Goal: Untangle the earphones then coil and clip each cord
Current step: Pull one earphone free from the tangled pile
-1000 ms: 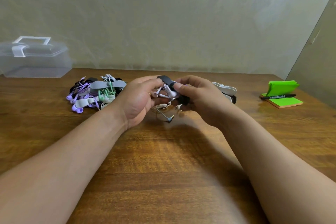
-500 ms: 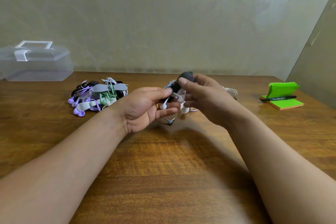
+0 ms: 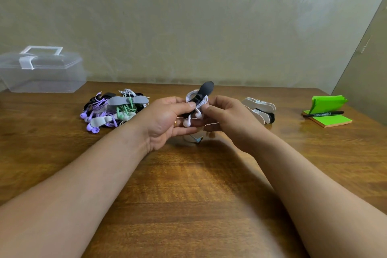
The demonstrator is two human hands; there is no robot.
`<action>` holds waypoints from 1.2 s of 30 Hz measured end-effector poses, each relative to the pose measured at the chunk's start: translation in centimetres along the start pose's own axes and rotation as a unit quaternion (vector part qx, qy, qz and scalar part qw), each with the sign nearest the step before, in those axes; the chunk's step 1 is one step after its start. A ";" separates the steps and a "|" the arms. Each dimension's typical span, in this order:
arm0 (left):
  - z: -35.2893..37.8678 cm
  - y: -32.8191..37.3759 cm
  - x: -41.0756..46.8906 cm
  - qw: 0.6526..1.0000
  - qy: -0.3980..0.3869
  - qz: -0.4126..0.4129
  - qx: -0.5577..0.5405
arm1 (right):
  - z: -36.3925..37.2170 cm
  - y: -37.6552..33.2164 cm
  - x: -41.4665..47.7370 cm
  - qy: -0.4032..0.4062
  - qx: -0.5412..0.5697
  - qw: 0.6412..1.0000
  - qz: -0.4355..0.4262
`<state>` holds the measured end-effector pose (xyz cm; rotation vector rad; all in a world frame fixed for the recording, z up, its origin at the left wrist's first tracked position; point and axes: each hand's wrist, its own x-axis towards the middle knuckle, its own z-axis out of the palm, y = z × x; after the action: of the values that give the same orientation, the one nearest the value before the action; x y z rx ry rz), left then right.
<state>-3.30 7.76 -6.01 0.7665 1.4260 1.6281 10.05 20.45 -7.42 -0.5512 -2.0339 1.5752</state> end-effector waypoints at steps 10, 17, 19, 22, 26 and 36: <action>-0.6 0.5 0.3 0.987 0.048 0.074 0.136 | 0.2 -0.3 0.0 0.036 -0.030 0.999 0.003; 0.0 -0.3 0.3 0.995 0.062 0.039 0.063 | 0.3 -0.6 -0.1 0.024 0.034 0.999 0.001; 0.2 -0.4 0.4 0.997 0.059 0.033 0.042 | 0.5 -0.7 -0.2 0.011 0.038 0.999 -0.004; 0.2 -0.3 0.4 0.998 0.058 0.022 0.013 | 0.8 -0.7 -0.4 -0.001 0.033 0.999 -0.005; 0.1 -0.2 0.5 0.998 0.066 0.013 0.000 | 1.0 -0.6 -0.6 0.014 -0.011 1.000 -0.023; 0.0 -0.7 1.0 0.986 0.017 0.017 -0.162 | 1.7 -0.3 -0.4 0.108 -0.076 0.990 -0.046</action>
<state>-3.64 8.61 -6.74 0.5780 1.1353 1.8479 9.32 18.88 -7.54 -0.6446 -1.9931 1.2555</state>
